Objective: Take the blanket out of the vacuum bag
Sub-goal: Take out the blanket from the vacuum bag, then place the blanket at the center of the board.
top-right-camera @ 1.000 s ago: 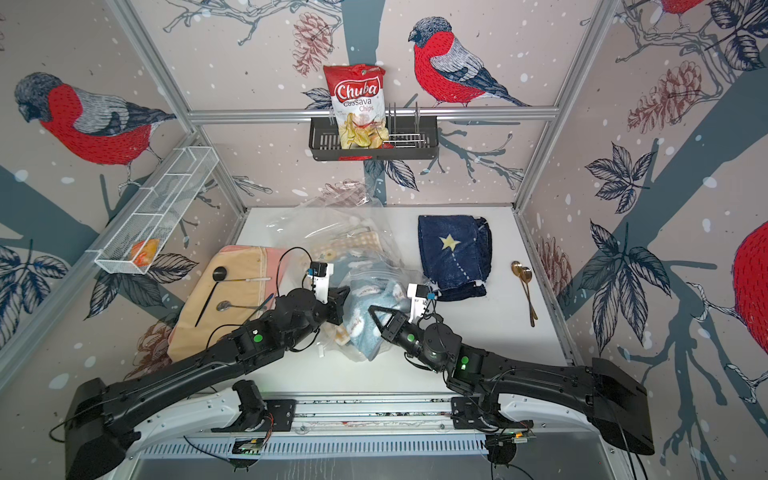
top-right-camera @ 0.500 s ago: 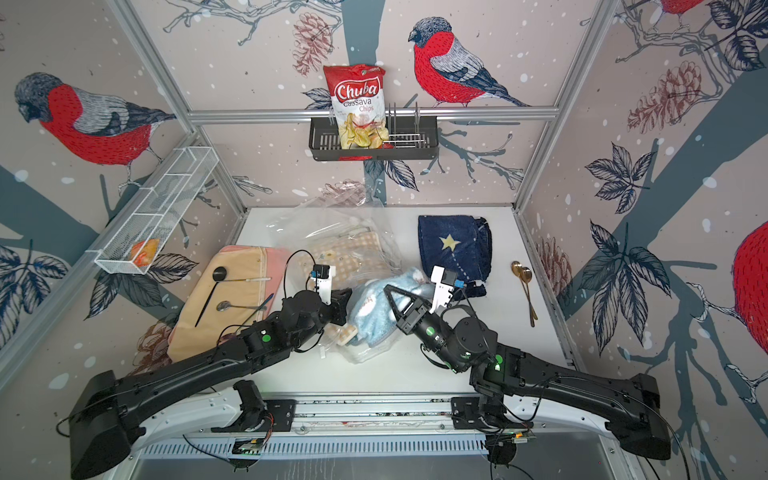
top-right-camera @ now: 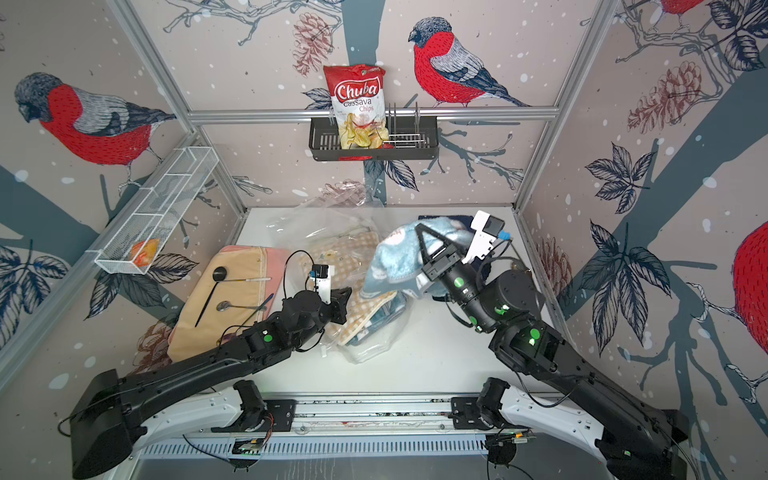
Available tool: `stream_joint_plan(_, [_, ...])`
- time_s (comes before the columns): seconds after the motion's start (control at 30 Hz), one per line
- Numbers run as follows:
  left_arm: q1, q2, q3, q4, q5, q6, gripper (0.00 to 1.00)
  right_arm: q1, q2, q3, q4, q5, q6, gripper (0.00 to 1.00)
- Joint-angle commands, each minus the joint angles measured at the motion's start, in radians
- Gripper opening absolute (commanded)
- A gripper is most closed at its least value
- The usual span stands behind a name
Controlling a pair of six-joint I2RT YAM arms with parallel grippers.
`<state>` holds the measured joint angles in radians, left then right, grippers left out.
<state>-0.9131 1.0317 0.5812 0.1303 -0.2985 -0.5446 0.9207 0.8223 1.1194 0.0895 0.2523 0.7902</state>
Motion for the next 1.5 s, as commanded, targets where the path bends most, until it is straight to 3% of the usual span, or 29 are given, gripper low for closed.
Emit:
stream_joint_plan(0.0, [0.005, 0.013, -0.019, 0.043, -0.015, -0.018, 0.0, -0.126, 0.058, 0.112, -0.041, -0.181, -0.027, 0.0])
stream_joint_plan(0.13, [0.006, 0.014, -0.045, 0.057, -0.001, -0.037, 0.0, -0.397, 0.136, 0.188, -0.05, -0.409, 0.043, 0.0])
stream_joint_plan(0.3, [0.007, -0.022, -0.065, 0.045, 0.0, -0.039, 0.0, -0.713, 0.167, 0.12, 0.072, -0.704, 0.177, 0.0])
stream_joint_plan(0.5, [0.016, -0.066, -0.097, 0.023, -0.03, -0.035, 0.0, -0.912, 0.148, -0.012, 0.183, -0.884, 0.265, 0.0])
stream_joint_plan(0.73, [0.043, -0.098, -0.125, 0.029, -0.008, -0.036, 0.0, -1.03, 0.09, -0.179, 0.194, -0.95, 0.272, 0.0])
stream_joint_plan(0.9, [0.056, -0.089, -0.126, 0.048, 0.013, -0.029, 0.0, -1.022, 0.169, -0.183, 0.177, -0.92, 0.229, 0.0])
stream_joint_plan(1.0, [0.064, -0.079, -0.13, 0.073, 0.026, -0.028, 0.0, -0.993, 0.286, -0.113, 0.163, -0.877, 0.178, 0.0])
stream_joint_plan(1.17, [0.092, -0.042, -0.115, 0.097, 0.057, -0.005, 0.0, -0.99, 0.528, 0.09, 0.331, -0.932, 0.217, 0.0])
stream_joint_plan(1.3, [0.118, -0.028, -0.095, 0.095, 0.076, 0.011, 0.0, -0.999, 0.653, 0.27, 0.292, -0.966, 0.209, 0.0])
stream_joint_plan(1.37, [0.122, -0.035, -0.098, 0.101, 0.08, 0.009, 0.0, -0.993, 0.655, 0.224, 0.26, -0.942, 0.179, 0.0])
stream_joint_plan(1.47, [0.124, -0.046, -0.112, 0.109, 0.088, -0.003, 0.0, -0.987, 0.629, -0.001, 0.329, -0.931, 0.19, 0.0])
